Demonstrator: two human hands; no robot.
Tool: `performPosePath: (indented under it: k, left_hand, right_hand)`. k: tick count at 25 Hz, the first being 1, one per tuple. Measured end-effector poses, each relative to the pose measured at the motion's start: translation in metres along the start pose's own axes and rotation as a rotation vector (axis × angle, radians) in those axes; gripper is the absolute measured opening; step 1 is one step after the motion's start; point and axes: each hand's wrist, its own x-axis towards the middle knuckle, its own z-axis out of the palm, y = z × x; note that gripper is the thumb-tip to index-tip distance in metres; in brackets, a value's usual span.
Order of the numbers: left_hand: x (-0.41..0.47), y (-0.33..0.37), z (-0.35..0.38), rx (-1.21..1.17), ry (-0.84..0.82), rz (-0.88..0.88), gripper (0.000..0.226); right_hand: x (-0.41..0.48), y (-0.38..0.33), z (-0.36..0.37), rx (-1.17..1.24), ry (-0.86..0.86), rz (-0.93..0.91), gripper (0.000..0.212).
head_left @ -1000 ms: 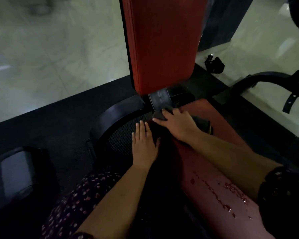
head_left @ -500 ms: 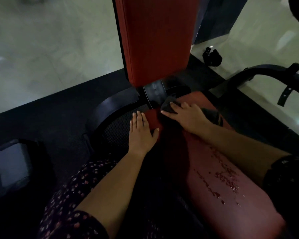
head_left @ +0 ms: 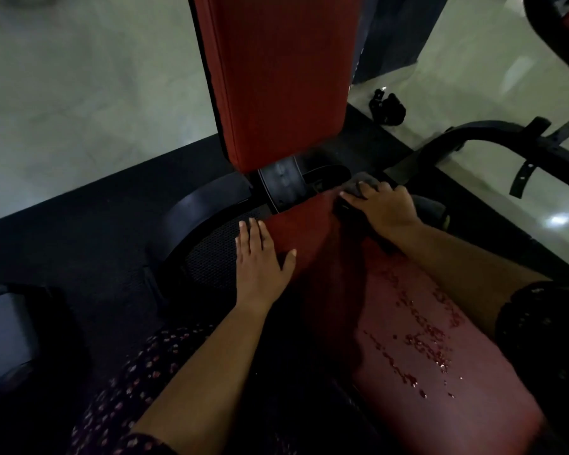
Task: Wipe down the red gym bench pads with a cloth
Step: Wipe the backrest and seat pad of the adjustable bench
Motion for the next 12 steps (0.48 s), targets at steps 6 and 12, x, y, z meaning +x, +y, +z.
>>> performPosePath:
  k: [6,12]
  left_hand:
    - [0.003,0.001,0.001,-0.036,0.043,0.032,0.084]
    - [0.007,-0.005,0.003,-0.001,0.033,0.11,0.087]
  right_hand:
    - [-0.005,-0.029,0.004,0.036,0.126,-0.239,0.067]
    - [0.014,-0.012,0.001,0.082,0.062,0.028,0.052]
